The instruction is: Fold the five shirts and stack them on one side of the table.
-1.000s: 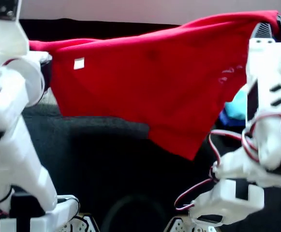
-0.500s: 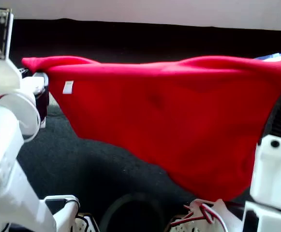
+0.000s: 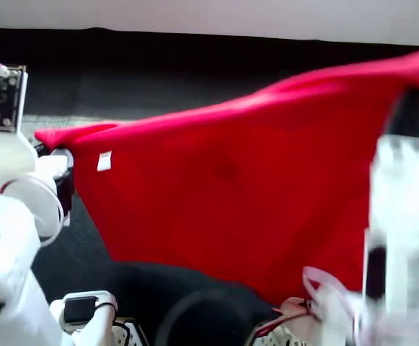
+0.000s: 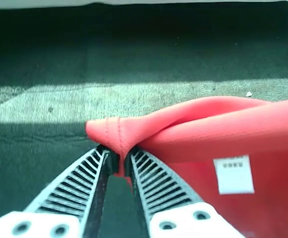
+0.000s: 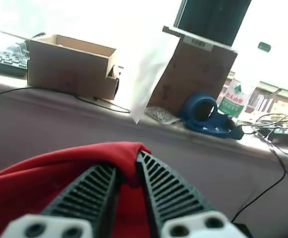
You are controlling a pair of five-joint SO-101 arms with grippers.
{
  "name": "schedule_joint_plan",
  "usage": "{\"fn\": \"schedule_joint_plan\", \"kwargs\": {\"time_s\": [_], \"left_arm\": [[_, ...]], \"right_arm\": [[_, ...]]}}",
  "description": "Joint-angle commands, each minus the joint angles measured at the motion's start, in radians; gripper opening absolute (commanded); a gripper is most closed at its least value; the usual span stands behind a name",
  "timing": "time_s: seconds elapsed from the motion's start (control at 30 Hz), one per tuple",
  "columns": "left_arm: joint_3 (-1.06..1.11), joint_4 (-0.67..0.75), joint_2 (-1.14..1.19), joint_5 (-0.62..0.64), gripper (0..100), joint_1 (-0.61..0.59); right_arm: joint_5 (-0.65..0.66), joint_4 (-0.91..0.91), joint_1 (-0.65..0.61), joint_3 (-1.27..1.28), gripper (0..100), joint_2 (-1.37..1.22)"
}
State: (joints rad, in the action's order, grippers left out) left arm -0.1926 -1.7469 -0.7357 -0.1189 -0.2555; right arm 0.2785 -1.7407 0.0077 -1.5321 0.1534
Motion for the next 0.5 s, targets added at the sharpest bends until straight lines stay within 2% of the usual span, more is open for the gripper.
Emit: {"fn": "schedule_joint_plan", "kwargs": {"time_s": [0.0, 0.23, 0.37, 0.47], "left_arm": [[0.068, 0.048, 0.027, -0.006, 1, -0.054], [0.102, 0.15, 0.271, -0.006, 1, -0.048], [0.024, 0.269, 0.516, -0.008, 1, -0.005], [-0.134, 0.319, 0.728, -0.008, 1, 0.027]], "right_arm": [[0.005, 0.024, -0.07, 0.025, 0.6, -0.127], [0.005, 0.047, -0.117, 0.021, 0.6, -0.481], [0.005, 0.183, -0.12, 0.021, 0.6, -0.71], [0.005, 0.321, -0.12, 0.022, 0.6, -0.852]]}}
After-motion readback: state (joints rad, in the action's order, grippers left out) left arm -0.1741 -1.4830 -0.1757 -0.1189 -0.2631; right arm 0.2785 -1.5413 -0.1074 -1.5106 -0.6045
